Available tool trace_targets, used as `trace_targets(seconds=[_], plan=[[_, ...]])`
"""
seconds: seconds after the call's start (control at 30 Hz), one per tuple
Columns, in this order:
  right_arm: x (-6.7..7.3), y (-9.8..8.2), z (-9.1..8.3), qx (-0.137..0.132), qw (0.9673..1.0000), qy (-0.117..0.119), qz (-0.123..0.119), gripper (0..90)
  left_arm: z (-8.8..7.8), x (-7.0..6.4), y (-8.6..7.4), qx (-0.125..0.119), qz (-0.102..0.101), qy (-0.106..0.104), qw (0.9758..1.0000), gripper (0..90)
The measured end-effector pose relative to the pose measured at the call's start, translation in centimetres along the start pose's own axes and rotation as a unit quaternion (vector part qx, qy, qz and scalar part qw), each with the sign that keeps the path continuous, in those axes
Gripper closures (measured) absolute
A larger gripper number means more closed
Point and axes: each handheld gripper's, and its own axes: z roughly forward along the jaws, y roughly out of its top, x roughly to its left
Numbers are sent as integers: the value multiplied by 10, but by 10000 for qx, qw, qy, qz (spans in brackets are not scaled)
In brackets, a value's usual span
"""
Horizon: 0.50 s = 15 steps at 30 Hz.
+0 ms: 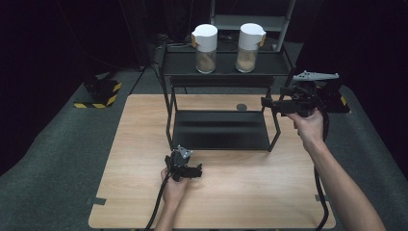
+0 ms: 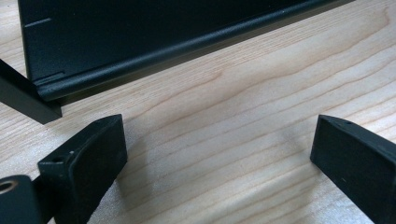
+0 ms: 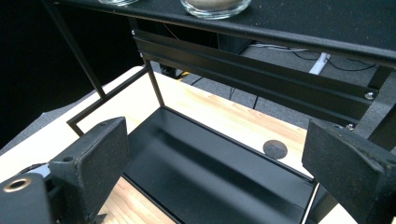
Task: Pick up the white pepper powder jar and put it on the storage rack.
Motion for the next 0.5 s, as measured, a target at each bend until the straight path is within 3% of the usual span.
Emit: trace_targets(seconds=[0.5], plan=[[-4,-14,3,46,10000,-5,71,72,0,0,0,0,-1,1,10000,38]])
